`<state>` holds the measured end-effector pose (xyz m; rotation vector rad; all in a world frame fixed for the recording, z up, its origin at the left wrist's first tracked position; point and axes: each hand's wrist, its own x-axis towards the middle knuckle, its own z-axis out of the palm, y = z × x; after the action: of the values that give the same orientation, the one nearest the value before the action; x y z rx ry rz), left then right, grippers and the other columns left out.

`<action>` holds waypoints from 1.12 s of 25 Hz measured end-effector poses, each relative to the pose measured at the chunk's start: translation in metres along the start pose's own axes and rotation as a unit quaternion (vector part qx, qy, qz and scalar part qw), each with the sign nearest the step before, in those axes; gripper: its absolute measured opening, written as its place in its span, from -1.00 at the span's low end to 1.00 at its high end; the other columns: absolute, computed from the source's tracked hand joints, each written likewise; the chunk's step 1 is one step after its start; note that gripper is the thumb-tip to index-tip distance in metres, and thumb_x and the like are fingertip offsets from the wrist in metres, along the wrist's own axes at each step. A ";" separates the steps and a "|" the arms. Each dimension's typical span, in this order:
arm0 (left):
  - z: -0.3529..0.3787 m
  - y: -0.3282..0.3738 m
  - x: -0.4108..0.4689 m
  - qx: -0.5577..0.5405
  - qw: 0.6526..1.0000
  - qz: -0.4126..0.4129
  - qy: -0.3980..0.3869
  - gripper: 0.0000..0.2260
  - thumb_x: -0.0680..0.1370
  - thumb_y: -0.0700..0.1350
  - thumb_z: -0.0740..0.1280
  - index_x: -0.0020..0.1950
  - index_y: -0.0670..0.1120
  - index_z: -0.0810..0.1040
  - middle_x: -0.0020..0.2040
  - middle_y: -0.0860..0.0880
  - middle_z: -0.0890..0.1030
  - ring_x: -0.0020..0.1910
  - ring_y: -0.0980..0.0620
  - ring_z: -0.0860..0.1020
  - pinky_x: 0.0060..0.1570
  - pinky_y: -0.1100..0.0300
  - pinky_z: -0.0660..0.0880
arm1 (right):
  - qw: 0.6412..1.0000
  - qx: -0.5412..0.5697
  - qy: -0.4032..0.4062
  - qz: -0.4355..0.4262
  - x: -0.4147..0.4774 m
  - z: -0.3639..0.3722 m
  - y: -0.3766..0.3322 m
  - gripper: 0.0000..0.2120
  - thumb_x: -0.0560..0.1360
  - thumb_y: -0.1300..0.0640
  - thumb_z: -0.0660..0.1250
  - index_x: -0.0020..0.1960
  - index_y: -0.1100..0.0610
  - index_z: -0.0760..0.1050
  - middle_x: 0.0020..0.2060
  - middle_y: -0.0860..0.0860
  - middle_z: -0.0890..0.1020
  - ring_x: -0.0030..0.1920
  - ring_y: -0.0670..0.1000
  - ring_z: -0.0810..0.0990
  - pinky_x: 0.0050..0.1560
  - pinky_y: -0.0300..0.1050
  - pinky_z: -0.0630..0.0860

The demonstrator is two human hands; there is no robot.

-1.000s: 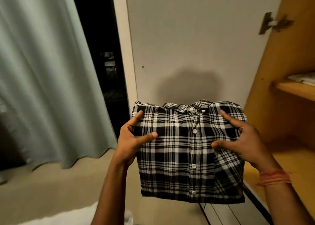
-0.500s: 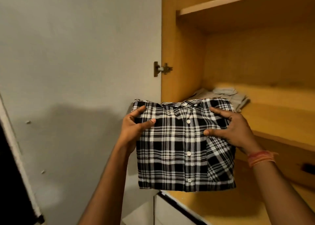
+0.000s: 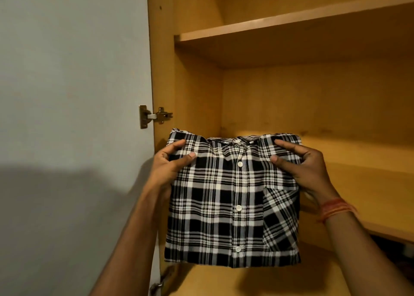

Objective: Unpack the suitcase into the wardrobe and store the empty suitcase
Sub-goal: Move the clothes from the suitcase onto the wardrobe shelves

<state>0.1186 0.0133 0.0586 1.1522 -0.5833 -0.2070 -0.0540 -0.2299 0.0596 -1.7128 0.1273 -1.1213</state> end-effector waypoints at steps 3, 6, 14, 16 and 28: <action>0.025 0.003 0.035 -0.029 0.999 0.004 -0.022 -0.67 0.45 -0.29 0.40 0.16 -0.01 0.56 0.21 -0.10 0.57 0.06 -0.06 0.64 -0.01 0.05 0.60 | 0.998 0.058 0.039 -0.001 0.039 -0.014 0.018 -0.65 0.34 0.32 0.49 0.11 0.13 0.62 0.05 0.00 0.67 0.12 0.01 0.63 0.12 0.12 0.58; 0.048 0.011 0.069 -0.053 0.998 0.007 -0.036 -0.68 0.47 -0.28 0.37 0.18 -0.02 0.54 0.17 -0.09 0.60 0.05 -0.05 0.64 -0.08 0.12 0.61 | 0.992 0.122 0.030 0.012 0.078 -0.024 0.028 -0.66 0.38 0.43 0.41 0.07 0.10 0.61 0.10 0.02 0.65 0.15 0.04 0.61 0.10 0.03 0.58; 0.073 0.019 0.156 -0.054 0.997 0.038 -0.043 -0.75 0.45 -0.39 0.35 -0.02 -0.07 0.52 -0.06 -0.11 0.63 -0.17 -0.03 0.66 -0.17 0.10 0.64 | 0.972 0.211 -0.066 0.087 0.153 -0.023 0.055 -0.54 0.40 0.52 0.26 0.14 0.08 0.56 0.00 0.06 0.65 -0.04 0.05 0.65 -0.14 -0.15 0.63; 0.072 0.015 0.182 -0.054 0.997 0.034 -0.048 -0.71 0.43 -0.44 0.32 -0.07 -0.06 0.49 -0.09 -0.11 0.61 -0.22 -0.03 0.65 -0.23 0.11 0.63 | 0.964 0.213 -0.105 0.122 0.169 -0.021 0.067 -0.54 0.41 0.52 0.24 0.17 0.11 0.55 0.05 0.12 0.63 -0.04 0.07 0.65 -0.10 -0.13 0.63; 0.092 -0.014 0.342 -0.011 0.992 0.015 -0.123 -0.50 0.35 -0.56 0.27 0.12 -0.07 0.55 0.01 -0.08 0.61 -0.07 -0.07 0.61 -0.28 0.15 0.61 | 0.976 0.207 0.060 0.042 0.270 -0.005 0.129 -0.37 0.40 0.55 0.20 0.28 -0.03 0.49 0.22 0.07 0.58 0.17 0.09 0.60 0.07 -0.01 0.60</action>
<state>0.3567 -0.2176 0.1838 1.1033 -0.8134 -0.3306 0.1457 -0.4433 0.1228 -1.2603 0.0368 -1.1002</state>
